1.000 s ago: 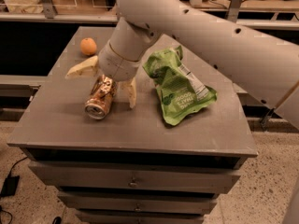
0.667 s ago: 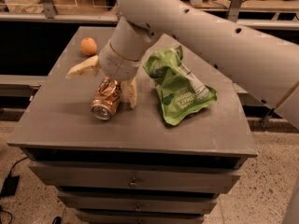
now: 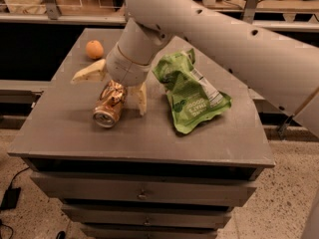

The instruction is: Knock orange can over

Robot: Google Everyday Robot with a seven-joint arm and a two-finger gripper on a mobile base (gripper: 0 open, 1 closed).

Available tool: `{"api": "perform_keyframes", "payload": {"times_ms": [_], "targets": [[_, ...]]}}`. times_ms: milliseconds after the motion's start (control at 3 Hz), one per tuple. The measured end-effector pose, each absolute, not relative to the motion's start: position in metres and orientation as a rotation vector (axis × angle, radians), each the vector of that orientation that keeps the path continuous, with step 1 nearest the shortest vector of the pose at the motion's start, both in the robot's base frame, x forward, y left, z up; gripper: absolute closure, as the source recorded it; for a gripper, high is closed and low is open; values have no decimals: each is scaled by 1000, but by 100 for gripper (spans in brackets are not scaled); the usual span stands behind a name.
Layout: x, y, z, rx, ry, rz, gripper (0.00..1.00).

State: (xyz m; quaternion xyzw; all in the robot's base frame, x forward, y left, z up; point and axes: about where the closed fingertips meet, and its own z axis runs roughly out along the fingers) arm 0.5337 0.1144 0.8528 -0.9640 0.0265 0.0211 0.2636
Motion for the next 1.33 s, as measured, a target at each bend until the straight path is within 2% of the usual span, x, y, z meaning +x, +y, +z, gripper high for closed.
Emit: {"api": "perform_keyframes", "payload": {"times_ms": [333, 667, 1333], "targets": [[551, 106, 902, -2522, 252, 112, 17], [569, 97, 949, -2434, 417, 150, 0], [586, 84, 982, -2379, 534, 115, 0]]}}
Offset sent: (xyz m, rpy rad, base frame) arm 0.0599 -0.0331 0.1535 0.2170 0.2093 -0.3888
